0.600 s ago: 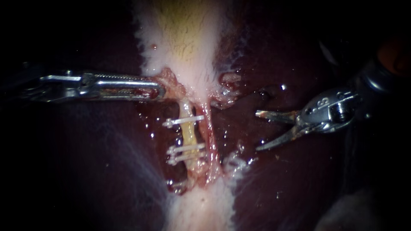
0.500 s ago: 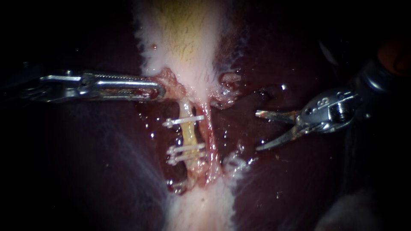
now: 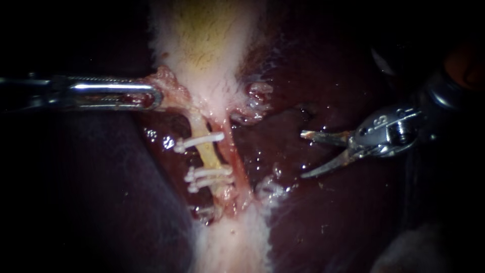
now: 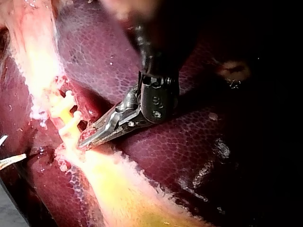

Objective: Go to the cutting position left tube

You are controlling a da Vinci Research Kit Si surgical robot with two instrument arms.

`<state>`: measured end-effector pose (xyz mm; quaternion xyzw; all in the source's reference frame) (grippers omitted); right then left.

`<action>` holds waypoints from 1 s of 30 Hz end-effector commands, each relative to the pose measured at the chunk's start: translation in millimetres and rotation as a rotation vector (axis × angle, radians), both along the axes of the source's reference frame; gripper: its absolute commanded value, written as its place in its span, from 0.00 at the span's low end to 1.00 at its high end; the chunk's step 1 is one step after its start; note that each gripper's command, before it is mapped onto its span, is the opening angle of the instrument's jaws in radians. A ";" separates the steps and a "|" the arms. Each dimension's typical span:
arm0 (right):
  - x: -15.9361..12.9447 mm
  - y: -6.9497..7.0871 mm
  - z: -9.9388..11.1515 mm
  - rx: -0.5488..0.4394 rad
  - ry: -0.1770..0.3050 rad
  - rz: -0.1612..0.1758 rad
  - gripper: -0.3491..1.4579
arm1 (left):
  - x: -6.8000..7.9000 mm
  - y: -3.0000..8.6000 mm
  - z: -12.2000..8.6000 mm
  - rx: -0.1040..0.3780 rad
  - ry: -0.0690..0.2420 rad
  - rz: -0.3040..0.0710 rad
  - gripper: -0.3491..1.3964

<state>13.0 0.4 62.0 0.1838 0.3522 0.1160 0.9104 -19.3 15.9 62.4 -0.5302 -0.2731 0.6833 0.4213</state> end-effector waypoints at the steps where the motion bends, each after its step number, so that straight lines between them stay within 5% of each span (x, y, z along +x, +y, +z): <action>1: 0.6 -0.2 0.1 0.011 0.024 0.003 1.00 | -0.1 0.0 0.3 -0.002 0.001 0.000 0.00; 6: 3.6 -1.4 -0.1 0.068 0.094 -0.023 1.00 | -0.3 -0.1 0.5 -0.004 0.002 -0.001 0.00; 11: 6.4 -2.6 0.2 0.093 0.114 -0.021 1.00 | -0.4 -0.1 0.5 -0.004 0.002 -0.001 0.00; 23: 10.9 -4.9 4.4 0.131 0.116 -0.038 1.00 | -0.8 -0.4 0.4 -0.005 0.003 -0.002 0.00; 30: 11.2 -4.4 7.2 0.130 0.113 -0.037 0.99 | -0.8 -0.4 0.4 -0.005 0.003 -0.002 0.00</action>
